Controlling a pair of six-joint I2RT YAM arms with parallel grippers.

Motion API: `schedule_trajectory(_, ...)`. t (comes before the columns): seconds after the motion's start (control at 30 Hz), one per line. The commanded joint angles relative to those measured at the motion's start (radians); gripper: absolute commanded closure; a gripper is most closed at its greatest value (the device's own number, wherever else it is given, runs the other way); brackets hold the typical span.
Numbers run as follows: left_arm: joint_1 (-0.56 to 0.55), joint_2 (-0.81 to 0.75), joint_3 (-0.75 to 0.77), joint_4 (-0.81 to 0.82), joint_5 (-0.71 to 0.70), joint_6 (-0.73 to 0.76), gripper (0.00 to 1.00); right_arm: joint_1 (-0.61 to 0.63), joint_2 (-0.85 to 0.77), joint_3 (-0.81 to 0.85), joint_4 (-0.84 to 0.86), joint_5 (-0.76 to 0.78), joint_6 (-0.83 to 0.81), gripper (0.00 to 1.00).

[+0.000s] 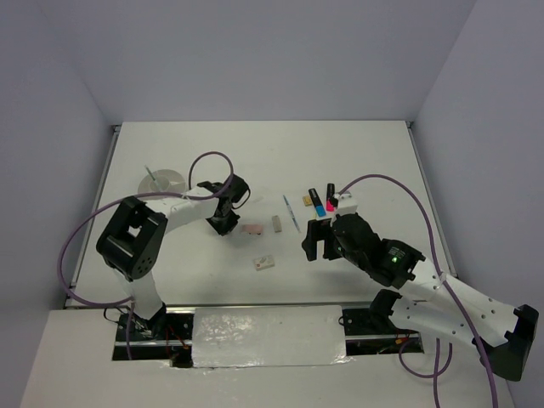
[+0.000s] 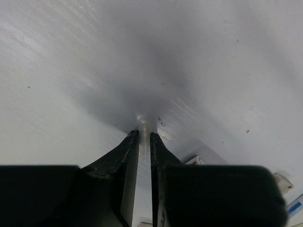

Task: Sort the stationery into containers
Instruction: Pick up the pen cap from the center of the board.

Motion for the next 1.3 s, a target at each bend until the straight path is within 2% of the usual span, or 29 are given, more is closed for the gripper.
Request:
schedule_trajectory(0.0,0.0,-0.013,-0.026,0.01,0.002,0.042,0.76,-0.002,-0.006,-0.013,0.036,0.002,-0.015,0.04)
schedule_trajectory(0.23,-0.001,-0.036,-0.074,0.044,-0.023,0.141,0.87,-0.004,-0.021,-0.013,0.024,0.006,-0.018,0.04)
schedule_trajectory(0.33,-0.006,-0.078,-0.106,0.085,-0.033,0.3,0.99,-0.002,-0.032,-0.011,0.017,0.005,-0.02,0.04)
schedule_trajectory(0.37,-0.007,-0.09,-0.114,0.09,-0.038,0.331,1.0,-0.001,-0.033,-0.01,0.017,0.003,-0.02,0.04)
schedule_trajectory(0.5,-0.012,-0.186,-0.172,0.156,-0.04,0.489,1.0,-0.002,-0.038,-0.003,0.022,-0.006,-0.023,0.04)
schedule_trajectory(0.6,-0.023,-0.292,-0.212,0.231,0.023,0.621,1.0,-0.002,-0.043,-0.006,0.049,-0.05,-0.03,0.04)
schedule_trajectory(0.63,-0.033,-0.318,-0.218,0.287,0.061,0.705,1.0,-0.002,-0.047,-0.006,0.059,-0.063,-0.032,0.04)
schedule_trajectory(0.8,-0.092,-0.464,-0.237,0.401,0.301,0.894,1.0,-0.002,-0.085,-0.008,0.117,-0.144,-0.053,0.04)
schedule_trajectory(0.97,-0.213,-0.417,-0.119,0.25,0.261,1.115,1.0,-0.002,-0.089,0.012,0.079,-0.141,-0.05,0.04)
schedule_trajectory(1.03,-0.285,-0.408,-0.099,0.227,0.226,1.141,1.0,-0.001,-0.104,0.015,0.063,-0.12,-0.055,0.04)
schedule_trajectory(1.23,-0.337,-0.415,-0.114,0.318,0.359,1.246,1.0,-0.002,-0.191,0.069,-0.059,-0.002,-0.017,0.04)
schedule_trajectory(1.27,-0.339,-0.406,-0.111,0.334,0.385,1.282,1.0,-0.002,-0.217,0.101,-0.112,0.059,0.002,0.04)
